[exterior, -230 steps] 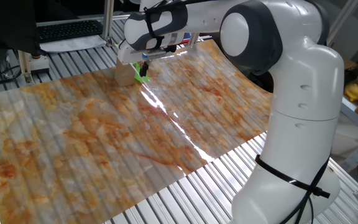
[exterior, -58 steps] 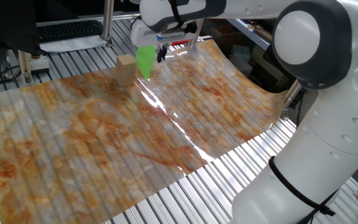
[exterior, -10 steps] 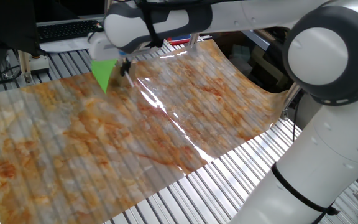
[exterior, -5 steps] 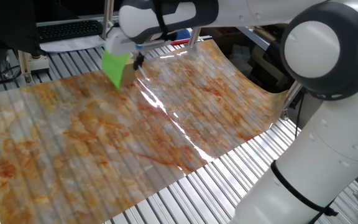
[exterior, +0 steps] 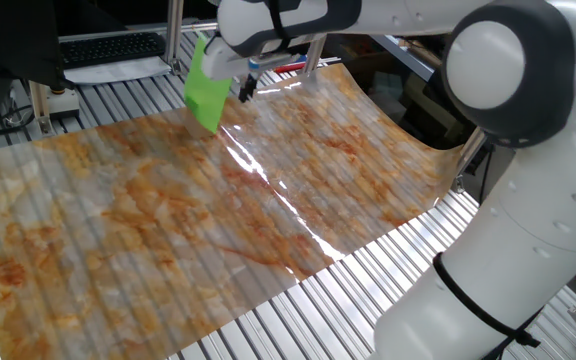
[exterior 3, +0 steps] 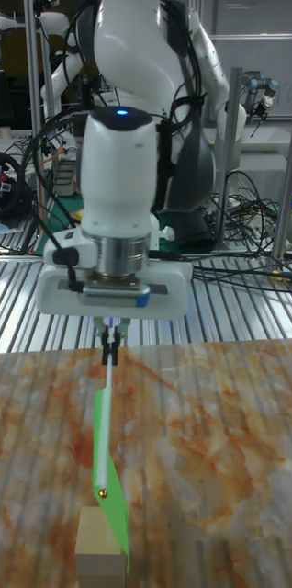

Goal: Wave the flag

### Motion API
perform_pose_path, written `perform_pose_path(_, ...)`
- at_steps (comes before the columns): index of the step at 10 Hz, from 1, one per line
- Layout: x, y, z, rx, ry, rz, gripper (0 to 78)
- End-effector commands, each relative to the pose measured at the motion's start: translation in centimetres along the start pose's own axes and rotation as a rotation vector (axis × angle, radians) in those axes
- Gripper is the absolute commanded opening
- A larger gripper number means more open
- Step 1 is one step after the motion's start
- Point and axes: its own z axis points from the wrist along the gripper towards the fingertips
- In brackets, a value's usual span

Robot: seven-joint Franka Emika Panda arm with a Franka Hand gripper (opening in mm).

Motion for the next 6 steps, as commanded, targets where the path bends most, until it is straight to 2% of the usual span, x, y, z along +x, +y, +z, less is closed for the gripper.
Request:
perform_pose_path(1, -2.1, 8.9, 0.5, 0.013, 0.001, 0.090, 1.1)
perform_pose_path(2, -0.9, 12.8, 0.2, 0.012, 0.017, 0.144, 1.1)
perform_pose_path(3, 1.0, 17.0, 0.1, 0.014, 0.018, 0.222, 1.1)
perform_pose_path(4, 1.7, 18.4, 0.1, 0.015, 0.019, 0.246, 1.1)
perform_pose_path(5, 3.8, 22.4, 0.2, 0.015, 0.034, 0.301, 1.1)
perform_pose_path(6, 4.4, 23.7, 0.1, 0.012, 0.041, 0.318, 1.1)
